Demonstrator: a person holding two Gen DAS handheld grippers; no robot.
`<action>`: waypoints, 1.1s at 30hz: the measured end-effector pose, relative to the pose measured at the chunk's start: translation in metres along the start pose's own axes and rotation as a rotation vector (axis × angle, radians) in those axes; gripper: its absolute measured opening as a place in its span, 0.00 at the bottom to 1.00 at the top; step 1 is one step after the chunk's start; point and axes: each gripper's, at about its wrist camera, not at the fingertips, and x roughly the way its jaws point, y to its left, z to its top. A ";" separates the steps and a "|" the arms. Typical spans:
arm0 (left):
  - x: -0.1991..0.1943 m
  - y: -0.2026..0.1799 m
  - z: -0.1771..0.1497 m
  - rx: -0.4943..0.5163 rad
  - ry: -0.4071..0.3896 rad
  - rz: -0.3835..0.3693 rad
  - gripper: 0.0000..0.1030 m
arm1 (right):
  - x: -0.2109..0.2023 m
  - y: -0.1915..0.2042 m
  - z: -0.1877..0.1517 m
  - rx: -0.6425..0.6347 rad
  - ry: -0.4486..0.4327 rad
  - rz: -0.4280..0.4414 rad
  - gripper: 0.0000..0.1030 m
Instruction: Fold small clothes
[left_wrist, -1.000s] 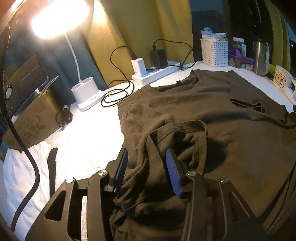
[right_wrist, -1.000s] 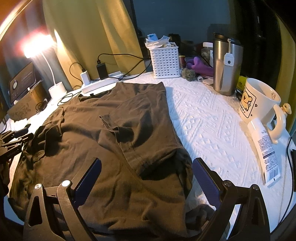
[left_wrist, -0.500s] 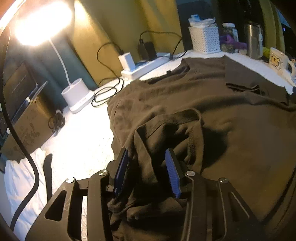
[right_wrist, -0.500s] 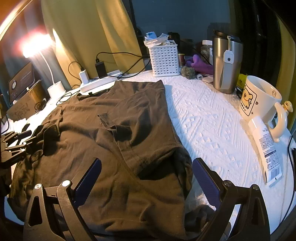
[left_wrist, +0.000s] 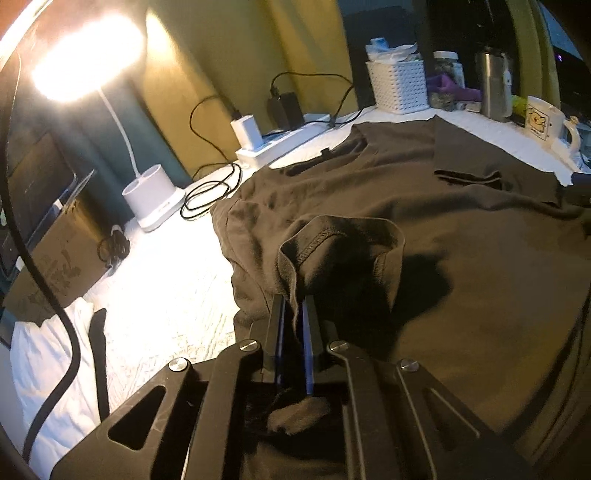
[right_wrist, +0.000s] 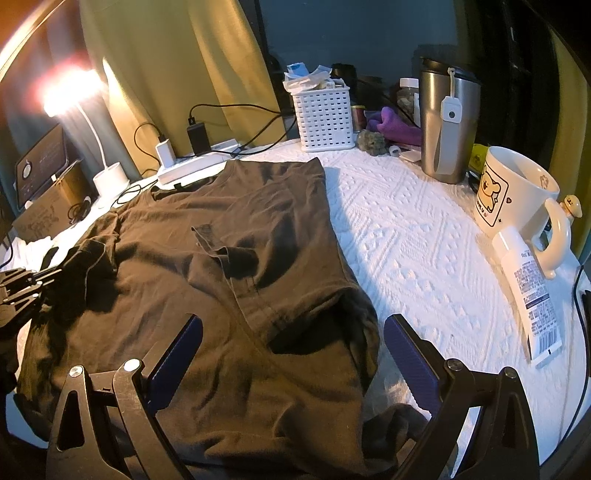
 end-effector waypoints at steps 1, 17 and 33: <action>-0.001 -0.002 0.000 0.005 -0.004 0.004 0.07 | 0.000 0.000 0.000 0.000 0.001 0.001 0.96; -0.004 -0.008 -0.015 -0.011 -0.019 0.036 0.08 | -0.001 0.003 -0.003 -0.002 0.003 0.005 0.96; -0.021 -0.030 -0.015 0.079 -0.013 -0.138 0.00 | -0.002 0.042 0.024 -0.091 -0.025 0.057 0.96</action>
